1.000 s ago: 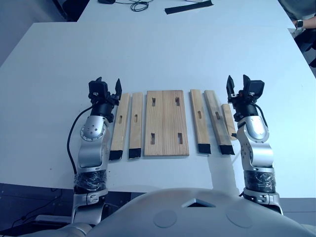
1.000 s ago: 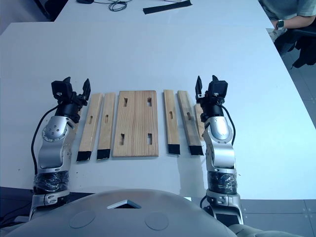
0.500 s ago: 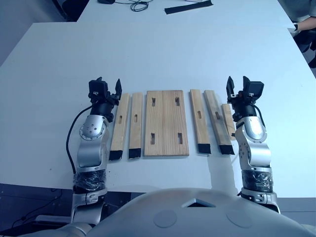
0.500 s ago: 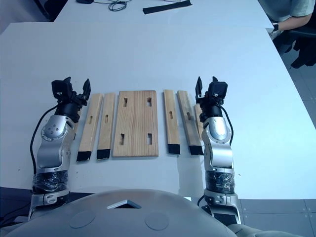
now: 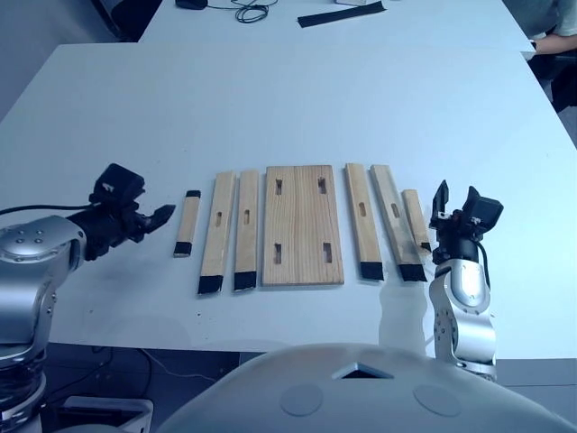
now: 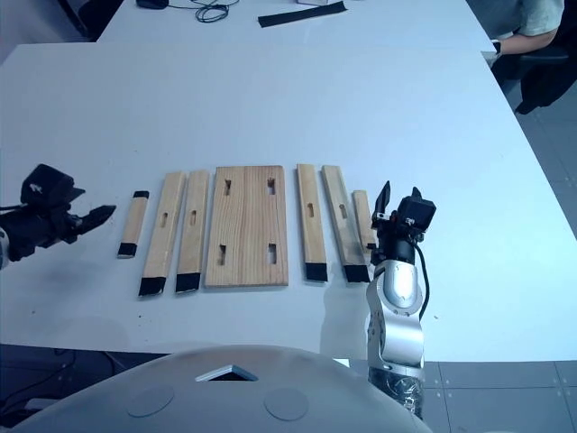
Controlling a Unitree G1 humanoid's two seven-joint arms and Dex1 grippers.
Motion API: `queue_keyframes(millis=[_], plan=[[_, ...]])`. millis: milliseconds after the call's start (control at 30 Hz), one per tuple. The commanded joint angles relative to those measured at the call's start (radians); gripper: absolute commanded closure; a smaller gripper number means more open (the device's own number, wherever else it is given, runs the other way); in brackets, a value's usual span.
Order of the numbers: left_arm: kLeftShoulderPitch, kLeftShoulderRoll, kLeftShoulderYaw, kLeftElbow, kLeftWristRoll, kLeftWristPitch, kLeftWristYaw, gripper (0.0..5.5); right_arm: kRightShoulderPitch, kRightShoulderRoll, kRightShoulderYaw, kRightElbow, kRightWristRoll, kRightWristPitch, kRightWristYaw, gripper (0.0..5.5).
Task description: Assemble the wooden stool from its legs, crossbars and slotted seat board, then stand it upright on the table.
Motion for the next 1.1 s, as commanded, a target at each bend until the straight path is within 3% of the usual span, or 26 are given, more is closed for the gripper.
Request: queue_keyframes(millis=[33,467,1100], plan=[[0.020,-0.023,0.001,-0.022,0.004,0.041,0.032,2.30,0.004,-0.020,-0.029,-0.012,0.001,0.007,0.007,2.98],[0.058,-0.196,-0.064,-0.001,0.026,0.093,0.163,2.30,-0.027,-0.045,-0.033,-0.005,0.002,0.038,0.039,2.98],[0.043,-0.291,-0.144,0.164,0.075,-0.005,0.248,2.30,-0.053,-0.068,-0.043,-0.017,0.008,0.083,0.077,2.98]])
